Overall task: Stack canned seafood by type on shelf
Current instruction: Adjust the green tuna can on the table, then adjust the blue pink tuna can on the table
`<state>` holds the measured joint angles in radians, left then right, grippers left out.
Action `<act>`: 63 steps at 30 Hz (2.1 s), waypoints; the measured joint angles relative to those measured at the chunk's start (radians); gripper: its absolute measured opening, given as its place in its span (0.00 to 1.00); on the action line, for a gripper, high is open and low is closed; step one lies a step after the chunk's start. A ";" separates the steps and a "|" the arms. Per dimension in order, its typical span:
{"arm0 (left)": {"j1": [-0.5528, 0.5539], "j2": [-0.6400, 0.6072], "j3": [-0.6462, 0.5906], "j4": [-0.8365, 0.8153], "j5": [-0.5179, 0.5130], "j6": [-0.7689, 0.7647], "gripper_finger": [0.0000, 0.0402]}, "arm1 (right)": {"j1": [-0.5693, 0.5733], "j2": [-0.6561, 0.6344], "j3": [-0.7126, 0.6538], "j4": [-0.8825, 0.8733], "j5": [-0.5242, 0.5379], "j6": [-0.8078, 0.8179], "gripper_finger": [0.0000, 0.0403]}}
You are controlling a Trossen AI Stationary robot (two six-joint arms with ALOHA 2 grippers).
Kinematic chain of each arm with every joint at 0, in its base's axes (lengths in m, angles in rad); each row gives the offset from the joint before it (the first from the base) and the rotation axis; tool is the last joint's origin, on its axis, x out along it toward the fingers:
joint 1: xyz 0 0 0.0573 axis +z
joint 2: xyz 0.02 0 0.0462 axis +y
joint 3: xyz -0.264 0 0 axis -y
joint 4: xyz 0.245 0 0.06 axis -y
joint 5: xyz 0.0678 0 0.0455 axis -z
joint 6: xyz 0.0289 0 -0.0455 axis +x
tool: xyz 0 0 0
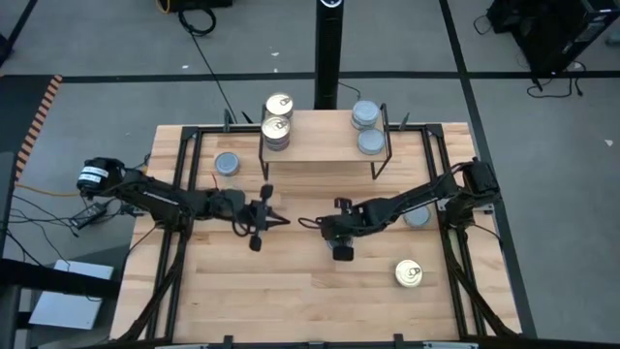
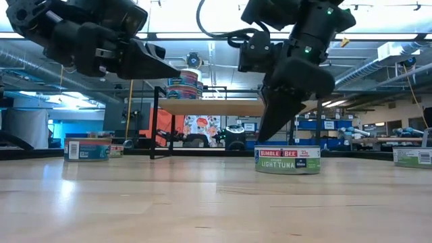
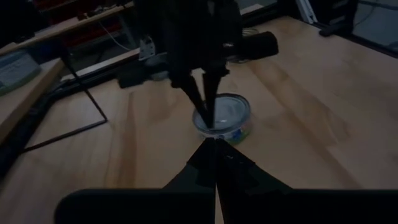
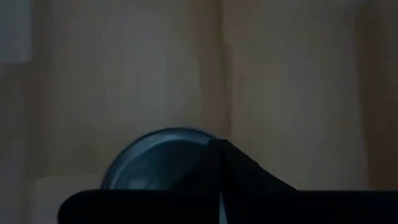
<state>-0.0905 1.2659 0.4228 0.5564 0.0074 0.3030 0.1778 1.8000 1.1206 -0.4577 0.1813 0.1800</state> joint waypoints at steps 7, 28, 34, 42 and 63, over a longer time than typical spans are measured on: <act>-0.011 0.000 0.000 -0.010 0.000 -0.014 0.01 | 0.003 0.000 0.001 0.040 0.042 -0.001 0.10; -0.010 0.000 -0.001 -0.227 -0.115 -0.186 0.01 | -0.014 -0.003 0.003 0.203 0.034 0.002 0.14; -0.024 0.000 -0.001 -0.214 -0.115 -0.229 0.01 | -0.035 -0.003 0.004 0.316 0.034 -0.026 0.12; -0.102 0.000 -0.001 -0.103 -0.223 -0.211 0.01 | -0.039 -0.003 -0.117 0.556 -0.017 -0.112 0.03; -0.045 0.000 0.000 0.108 -0.246 -0.134 0.01 | -0.081 -0.002 -0.258 0.966 -0.093 -0.078 0.05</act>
<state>-0.1357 1.2659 0.4225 0.6644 -0.2385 0.1688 0.0965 1.7977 0.8627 0.5080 0.0881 0.1017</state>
